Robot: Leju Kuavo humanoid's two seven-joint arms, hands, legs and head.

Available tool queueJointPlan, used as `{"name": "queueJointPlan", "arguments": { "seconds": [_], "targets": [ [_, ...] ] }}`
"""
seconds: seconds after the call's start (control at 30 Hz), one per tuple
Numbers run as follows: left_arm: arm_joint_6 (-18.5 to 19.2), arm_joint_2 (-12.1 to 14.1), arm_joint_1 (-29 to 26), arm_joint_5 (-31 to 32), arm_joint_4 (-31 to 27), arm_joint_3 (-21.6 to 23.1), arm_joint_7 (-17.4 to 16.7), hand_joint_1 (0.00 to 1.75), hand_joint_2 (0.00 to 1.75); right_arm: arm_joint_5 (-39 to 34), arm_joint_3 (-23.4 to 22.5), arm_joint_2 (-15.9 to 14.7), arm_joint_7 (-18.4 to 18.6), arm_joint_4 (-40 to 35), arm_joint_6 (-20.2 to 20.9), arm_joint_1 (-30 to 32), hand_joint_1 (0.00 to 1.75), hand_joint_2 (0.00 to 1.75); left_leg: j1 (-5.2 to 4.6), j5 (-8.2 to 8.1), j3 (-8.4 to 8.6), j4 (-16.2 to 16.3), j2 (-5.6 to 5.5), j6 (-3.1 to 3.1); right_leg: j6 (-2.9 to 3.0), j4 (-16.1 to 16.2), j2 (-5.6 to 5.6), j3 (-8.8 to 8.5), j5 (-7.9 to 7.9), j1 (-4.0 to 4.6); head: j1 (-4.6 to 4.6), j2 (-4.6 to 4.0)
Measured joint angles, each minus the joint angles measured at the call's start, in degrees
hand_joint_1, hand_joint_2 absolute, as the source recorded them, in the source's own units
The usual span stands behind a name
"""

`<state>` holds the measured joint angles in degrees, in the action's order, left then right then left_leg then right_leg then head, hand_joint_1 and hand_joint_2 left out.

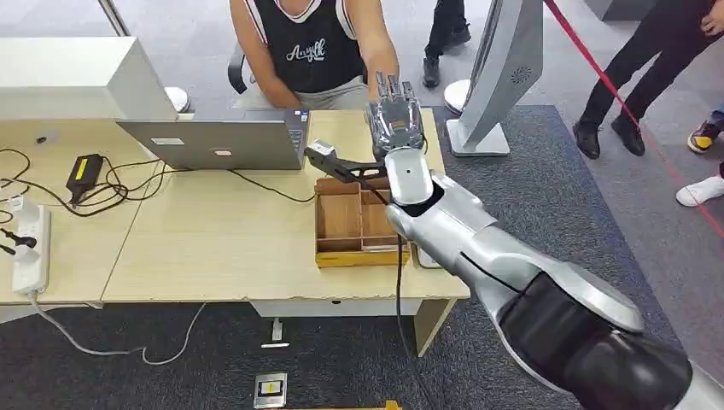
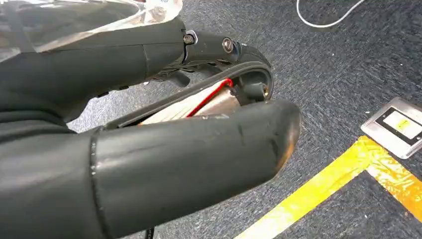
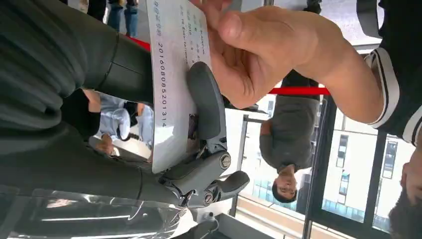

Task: Pass the card to the sensor for recognition and then transmit it.

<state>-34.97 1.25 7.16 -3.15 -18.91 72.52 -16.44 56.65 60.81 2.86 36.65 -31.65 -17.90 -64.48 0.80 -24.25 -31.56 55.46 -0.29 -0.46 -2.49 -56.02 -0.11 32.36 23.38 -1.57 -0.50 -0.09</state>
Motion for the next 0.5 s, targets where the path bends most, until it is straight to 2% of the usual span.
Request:
{"name": "queueJointPlan", "arguments": {
  "seconds": [0.5],
  "targets": [
    [0.15,0.0,-0.02,0.37,0.0,0.0,-0.02,0.0,0.0,0.2,0.02,-0.96,0.96,0.04,0.46,-0.19,1.75,1.75,0.0,0.0,0.0,0.0,0.0,0.0,0.0,0.0,0.0,0.01,0.0,0.0,0.02,0.02]
  ]
}}
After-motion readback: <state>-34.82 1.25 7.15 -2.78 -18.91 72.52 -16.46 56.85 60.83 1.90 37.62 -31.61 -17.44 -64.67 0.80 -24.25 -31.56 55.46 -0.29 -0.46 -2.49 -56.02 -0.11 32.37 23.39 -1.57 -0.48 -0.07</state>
